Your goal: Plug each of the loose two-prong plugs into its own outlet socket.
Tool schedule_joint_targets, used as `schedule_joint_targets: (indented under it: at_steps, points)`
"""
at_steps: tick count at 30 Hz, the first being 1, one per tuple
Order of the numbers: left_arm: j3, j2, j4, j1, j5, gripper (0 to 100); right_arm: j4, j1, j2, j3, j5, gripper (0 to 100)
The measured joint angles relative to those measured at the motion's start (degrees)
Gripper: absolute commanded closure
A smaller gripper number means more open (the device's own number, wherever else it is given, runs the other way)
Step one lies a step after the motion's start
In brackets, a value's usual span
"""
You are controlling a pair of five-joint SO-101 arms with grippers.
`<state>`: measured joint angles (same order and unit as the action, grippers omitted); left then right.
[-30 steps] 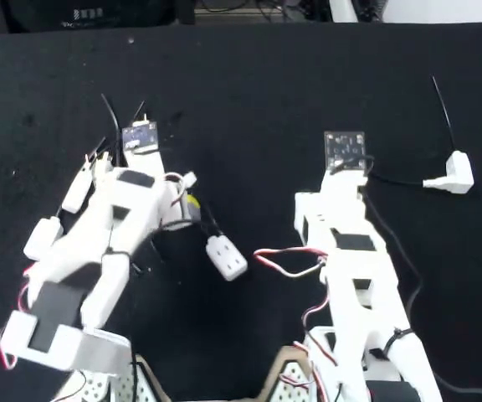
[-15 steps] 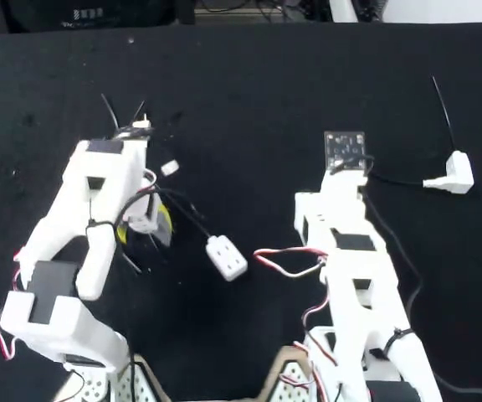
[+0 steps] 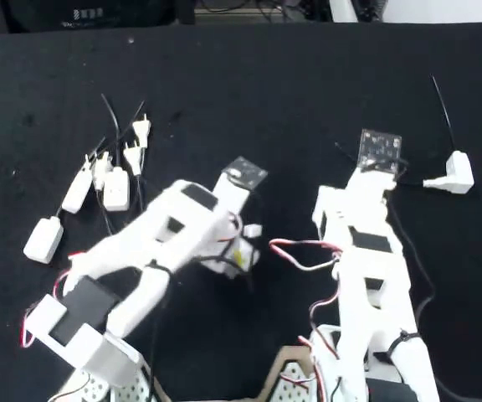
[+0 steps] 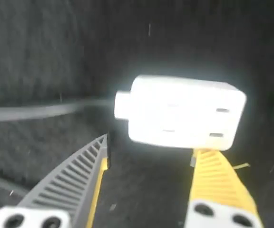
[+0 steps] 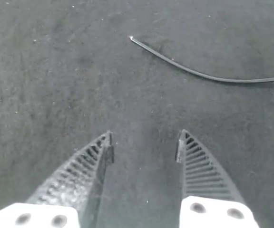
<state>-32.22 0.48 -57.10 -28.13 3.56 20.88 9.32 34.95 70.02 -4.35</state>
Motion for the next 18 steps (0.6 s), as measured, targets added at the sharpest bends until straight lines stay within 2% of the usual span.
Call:
schedule_joint_targets:
  at_steps: [6,10,14,18]
  points:
    - [0.0,0.0,10.1,-0.7,-10.4,71,0.0,-0.7,0.0,0.0,-0.2,80.0]
    - [0.0,0.0,12.4,-0.7,-13.0,72,0.0,-1.1,0.0,0.0,-0.2,80.0]
    - [1.0,-2.2,6.9,-0.7,-11.6,72,0.0,-1.3,0.0,0.0,-0.2,80.0]
    - [4.8,-4.3,0.7,4.2,-10.8,72,0.0,-1.3,0.0,0.0,-0.2,80.0]
